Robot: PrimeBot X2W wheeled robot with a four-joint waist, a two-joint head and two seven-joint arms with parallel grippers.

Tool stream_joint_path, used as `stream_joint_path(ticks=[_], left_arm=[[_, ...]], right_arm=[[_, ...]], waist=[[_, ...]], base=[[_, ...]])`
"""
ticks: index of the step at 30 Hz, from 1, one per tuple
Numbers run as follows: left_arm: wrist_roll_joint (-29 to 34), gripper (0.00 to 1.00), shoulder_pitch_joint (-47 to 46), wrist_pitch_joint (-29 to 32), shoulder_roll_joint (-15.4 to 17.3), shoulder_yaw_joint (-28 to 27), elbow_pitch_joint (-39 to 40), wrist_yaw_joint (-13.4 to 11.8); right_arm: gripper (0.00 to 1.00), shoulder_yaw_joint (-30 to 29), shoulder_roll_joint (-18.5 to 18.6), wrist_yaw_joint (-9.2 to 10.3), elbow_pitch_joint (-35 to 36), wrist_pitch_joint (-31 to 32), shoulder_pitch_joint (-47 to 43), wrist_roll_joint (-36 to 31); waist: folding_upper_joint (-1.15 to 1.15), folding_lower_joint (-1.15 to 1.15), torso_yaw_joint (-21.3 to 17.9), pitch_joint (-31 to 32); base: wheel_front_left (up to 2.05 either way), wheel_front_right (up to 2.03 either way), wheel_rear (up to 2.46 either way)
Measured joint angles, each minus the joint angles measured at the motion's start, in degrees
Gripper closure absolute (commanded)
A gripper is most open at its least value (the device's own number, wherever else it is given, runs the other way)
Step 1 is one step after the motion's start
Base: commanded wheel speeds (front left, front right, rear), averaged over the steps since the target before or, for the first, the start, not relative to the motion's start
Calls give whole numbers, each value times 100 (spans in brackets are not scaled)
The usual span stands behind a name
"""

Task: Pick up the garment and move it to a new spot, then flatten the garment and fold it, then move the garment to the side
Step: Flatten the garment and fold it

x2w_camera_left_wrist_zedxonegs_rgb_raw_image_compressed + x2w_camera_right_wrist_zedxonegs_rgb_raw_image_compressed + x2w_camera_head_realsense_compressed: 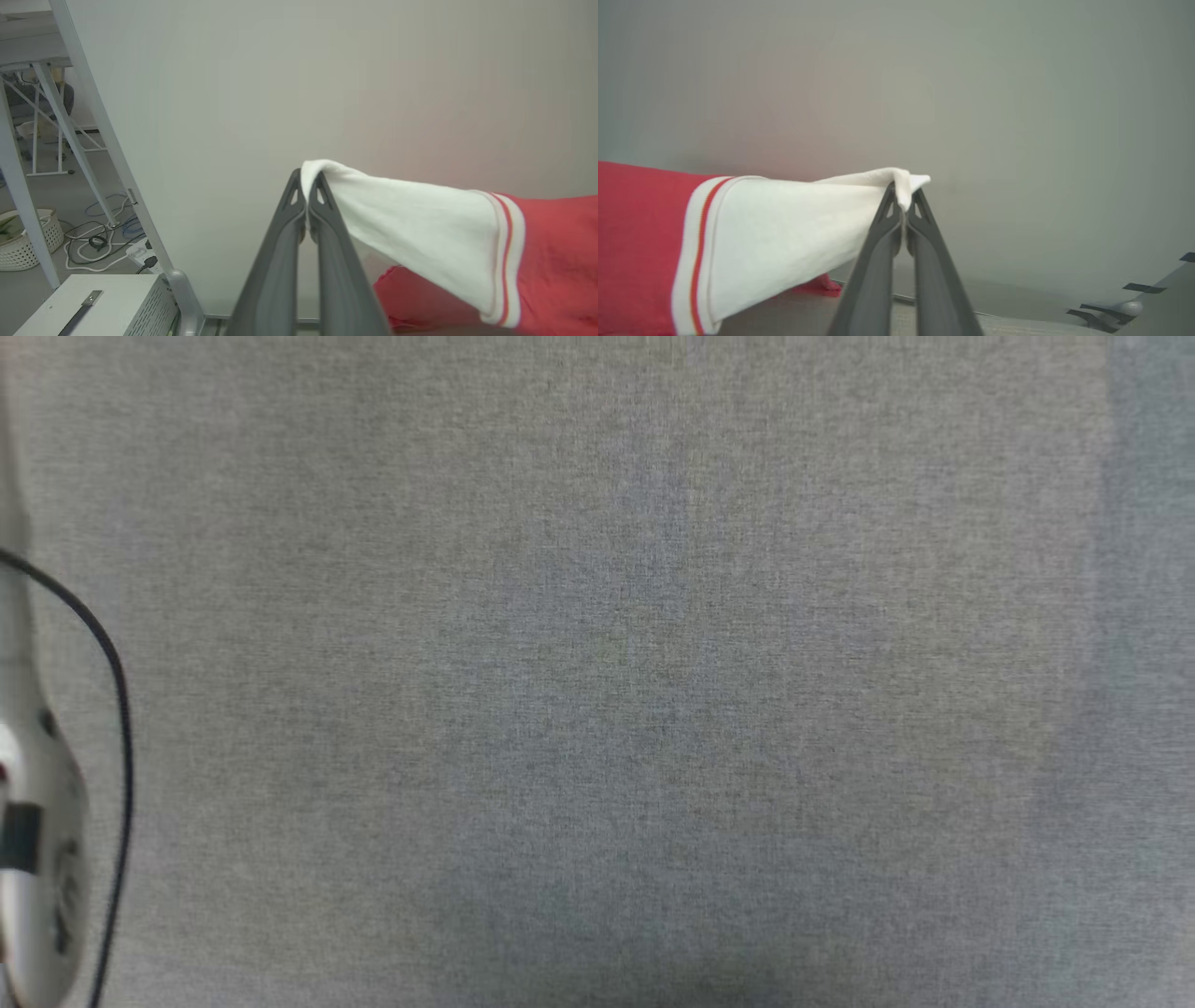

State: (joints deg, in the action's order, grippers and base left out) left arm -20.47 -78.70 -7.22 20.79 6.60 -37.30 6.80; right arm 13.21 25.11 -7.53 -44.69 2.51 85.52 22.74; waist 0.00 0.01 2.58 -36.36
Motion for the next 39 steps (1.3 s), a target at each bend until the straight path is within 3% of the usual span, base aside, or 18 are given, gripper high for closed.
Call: stream_joint_path(ticks=[10, 21, 30, 31, 39], left_arm=[[-302, 100, 2031, -309, -211, -24, -349, -4], [-576, 100, 4210, 325, -257, 220, -83, 26], [-938, 100, 5745, 1325, -118, 207, 850, -104], [-1088, 100, 6389, 1735, -13, 175, 1392, -210], [-1449, 100, 7887, 2640, 209, 15, 2813, -602]], right_arm=[[100, 385, 259, -2, -227, 77, -1784, 787], [100, 684, 509, -8, 14, 661, -3773, 1536], [100, 608, 641, -8, 448, 1172, -5070, 1874], [100, 537, 700, -8, 717, 1425, -5523, 1952], [100, 91, 782, -7, 1674, 2212, -6744, 2153]], waist=[[0, -1, 12, 766], [0, -2, 58, 1883], [0, -2, 68, 2737], [0, -2, 46, 3012], [0, -2, -83, 3549]], base=[[0, 0, 0], [0, 0, 0], [0, 0, 0], [0, 0, 0], [0, 0, 0]])
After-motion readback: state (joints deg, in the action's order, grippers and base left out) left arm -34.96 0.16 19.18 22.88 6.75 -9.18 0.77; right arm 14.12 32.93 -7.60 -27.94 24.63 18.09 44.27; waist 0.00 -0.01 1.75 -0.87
